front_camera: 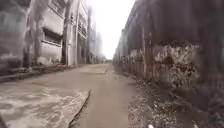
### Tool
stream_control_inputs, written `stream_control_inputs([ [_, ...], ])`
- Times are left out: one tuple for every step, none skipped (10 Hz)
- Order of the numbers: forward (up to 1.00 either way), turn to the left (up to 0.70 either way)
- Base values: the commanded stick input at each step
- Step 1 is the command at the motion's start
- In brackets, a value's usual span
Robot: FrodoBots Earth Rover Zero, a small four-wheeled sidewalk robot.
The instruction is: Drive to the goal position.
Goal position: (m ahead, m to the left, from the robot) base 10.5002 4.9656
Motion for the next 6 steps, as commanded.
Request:
stream_control_inputs([
  [0.50, 0.00],
  [0.50, 0.00],
  [0.50, 0.00],
  [0.50, 0.00],
  [0.50, 0.00],
  [0.50, 0.00],
])
